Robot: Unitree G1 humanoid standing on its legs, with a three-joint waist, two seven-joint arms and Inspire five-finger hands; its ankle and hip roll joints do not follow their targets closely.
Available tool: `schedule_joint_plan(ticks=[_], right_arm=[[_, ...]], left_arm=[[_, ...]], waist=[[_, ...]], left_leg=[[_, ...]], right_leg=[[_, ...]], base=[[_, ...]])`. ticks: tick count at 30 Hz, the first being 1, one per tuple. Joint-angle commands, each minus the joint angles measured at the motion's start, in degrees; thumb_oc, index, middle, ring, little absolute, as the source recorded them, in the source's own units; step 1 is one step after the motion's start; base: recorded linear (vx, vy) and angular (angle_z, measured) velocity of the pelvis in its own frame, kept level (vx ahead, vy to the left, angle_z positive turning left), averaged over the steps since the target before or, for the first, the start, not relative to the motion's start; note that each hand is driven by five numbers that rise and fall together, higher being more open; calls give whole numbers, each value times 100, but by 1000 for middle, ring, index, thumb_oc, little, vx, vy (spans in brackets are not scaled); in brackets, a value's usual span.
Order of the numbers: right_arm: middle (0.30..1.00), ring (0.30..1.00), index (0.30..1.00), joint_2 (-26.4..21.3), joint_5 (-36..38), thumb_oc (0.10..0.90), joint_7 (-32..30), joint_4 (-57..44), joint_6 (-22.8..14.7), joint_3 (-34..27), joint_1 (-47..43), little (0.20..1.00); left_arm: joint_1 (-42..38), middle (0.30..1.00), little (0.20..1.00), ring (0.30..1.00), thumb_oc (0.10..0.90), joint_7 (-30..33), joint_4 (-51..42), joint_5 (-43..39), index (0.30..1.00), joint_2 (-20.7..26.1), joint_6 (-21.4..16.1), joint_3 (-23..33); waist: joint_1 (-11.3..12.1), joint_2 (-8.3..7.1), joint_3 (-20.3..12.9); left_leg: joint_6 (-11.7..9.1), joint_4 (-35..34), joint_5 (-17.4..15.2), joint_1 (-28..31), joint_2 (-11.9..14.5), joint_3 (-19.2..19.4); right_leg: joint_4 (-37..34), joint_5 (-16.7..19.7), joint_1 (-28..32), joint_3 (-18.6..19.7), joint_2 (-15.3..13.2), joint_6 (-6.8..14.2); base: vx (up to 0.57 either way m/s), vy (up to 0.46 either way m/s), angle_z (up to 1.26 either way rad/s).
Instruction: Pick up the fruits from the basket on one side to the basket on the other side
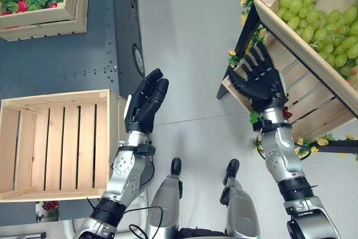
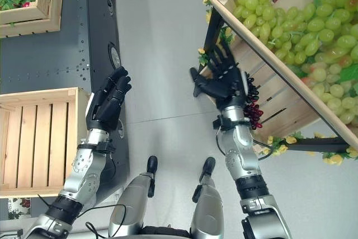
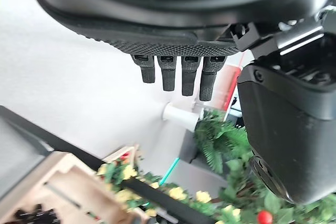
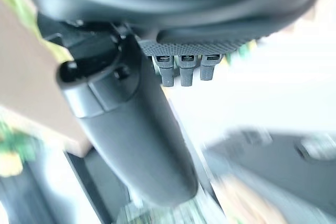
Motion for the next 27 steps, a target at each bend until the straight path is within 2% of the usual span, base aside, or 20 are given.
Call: schedule_joint_plan(ticks=[1, 2, 4, 6, 9, 12, 13, 15, 18, 19, 20, 22, 24, 26, 27], right_arm=[[900, 900, 900, -151, 15, 800, 793, -849, -454, -56, 326, 900], [900, 900, 900, -139, 13, 800, 801, -858, -460, -47, 355, 900], [900, 900, 900, -31, 136, 800, 994, -1010, -436, 110, 677, 900], [900, 900, 900, 66, 182, 800, 1101, -1035, -310, 260, 908, 900], [900, 900, 900, 44, 128, 800, 997, -960, -172, 461, 1221, 900], [900, 900, 900, 24, -448, 800, 896, -539, -134, 682, 1452, 900], [900, 900, 900, -38, -486, 800, 795, -448, -44, 694, 1558, 900], [900, 900, 900, -39, -675, 800, 864, -165, 100, 702, 1686, 900], [900, 900, 900, -100, -779, 800, 799, 250, 247, 730, 2005, 900], [900, 900, 900, -141, -830, 800, 746, 581, 327, 730, 2099, 900], [900, 900, 900, -139, -852, 800, 700, 744, 297, 740, 2143, 900], [900, 900, 900, -122, -712, 800, 599, 1217, 369, 723, 2229, 900], [900, 900, 900, -83, -948, 800, 386, 1629, 198, 762, 2250, 900], [900, 900, 900, -22, -868, 800, 305, 2016, 204, 753, 2263, 900], [900, 900, 900, 29, -942, 800, 244, 2230, 291, 746, 2252, 900]], left_arm=[[297, 900, 900, 900, 800, -509, -987, -78, 900, -71, -191, 169], [320, 900, 900, 900, 800, -510, -1001, -63, 900, -68, -185, 170], [506, 900, 900, 900, 800, -645, -1023, 51, 900, -32, -95, 193], [593, 900, 900, 900, 800, -736, -1002, 137, 900, -24, 42, 210], [634, 900, 900, 900, 800, -698, -949, 168, 900, -8, 220, 140], [631, 900, 900, 900, 800, -474, -790, 283, 900, -92, 268, 54], [615, 900, 900, 900, 800, -500, -695, 271, 900, -108, 317, -2], [714, 900, 900, 900, 800, -411, -630, 273, 900, -110, 408, 17], [943, 900, 900, 900, 800, -628, -341, 87, 900, -142, 559, 57], [1032, 900, 900, 900, 800, -713, -176, 81, 900, -185, 669, 41], [1028, 900, 900, 900, 800, -750, -37, 174, 900, -185, 617, -7], [953, 900, 900, 900, 800, -1017, 387, 348, 900, -198, 648, -157], [848, 900, 900, 900, 800, -1406, 770, 455, 900, -268, 817, -327], [769, 900, 900, 900, 800, -1796, 1186, 607, 900, -303, 890, -519], [741, 900, 900, 900, 800, -1937, 1367, 695, 900, -298, 1110, -634]], waist=[[237, -28, -1145], [236, -34, -1162], [225, -42, -1280], [202, -52, -1370], [75, -96, -1545], [-127, -153, -1743], [-198, -160, -1806], [-221, -180, -1910], [-240, -216, -2063], [-258, -222, -2131], [-269, -223, -2148], [-344, -229, -2141], [-440, -226, -2131], [-529, -131, -2143], [-562, -81, -2157]], left_leg=[[402, -801, 39, 567, -527, 95], [410, -798, 32, 572, -535, 85], [514, -811, -41, 714, -583, -11], [543, -857, -55, 835, -605, -79], [473, -967, -5, 969, -602, -319], [344, -1325, 80, 1150, -542, -515], [310, -1395, 142, 1151, -498, -660], [211, -1547, 243, 1207, -376, -651], [28, -1744, 461, 1194, -194, -637], [-70, -1844, 603, 1136, -58, -543], [-113, -1844, 648, 1088, -20, -495], [-213, -1726, 717, 959, 135, -152], [-250, -1447, 637, 859, 199, 155], [-270, -1700, 786, 923, 262, 266], [-255, -1790, 801, 965, 246, 256]], right_leg=[[1028, -668, 306, -28, -259, 267], [1086, -665, 291, -26, -268, 270], [1852, -487, 90, 90, -261, 319], [2061, -423, -22, 224, -205, 333], [1132, -515, 146, 556, 85, 274], [-265, -197, 464, 1214, 331, 243], [-171, -312, 523, 1423, 474, 185], [-188, -412, 629, 1308, 592, 108], [-347, -494, 780, 1087, 763, -15], [-445, -527, 844, 976, 837, -72], [-479, -534, 865, 935, 861, -95], [-551, -557, 921, 709, 860, -175], [-455, -610, 888, 505, 779, -214], [-391, -641, 876, 485, 773, -219], [-353, -648, 858, 508, 751, -194]], base=[[110, 81, 33], [105, 75, 24], [111, 42, 20], [111, -57, 36], [103, -195, 27], [25, -320, 66], [-20, -317, 98], [-22, -276, 93], [-62, -298, 53], [-81, -155, 41], [-124, -174, 48], [-129, -69, 37], [-100, 64, 41], [-47, 166, 31], [-23, 198, 28]])
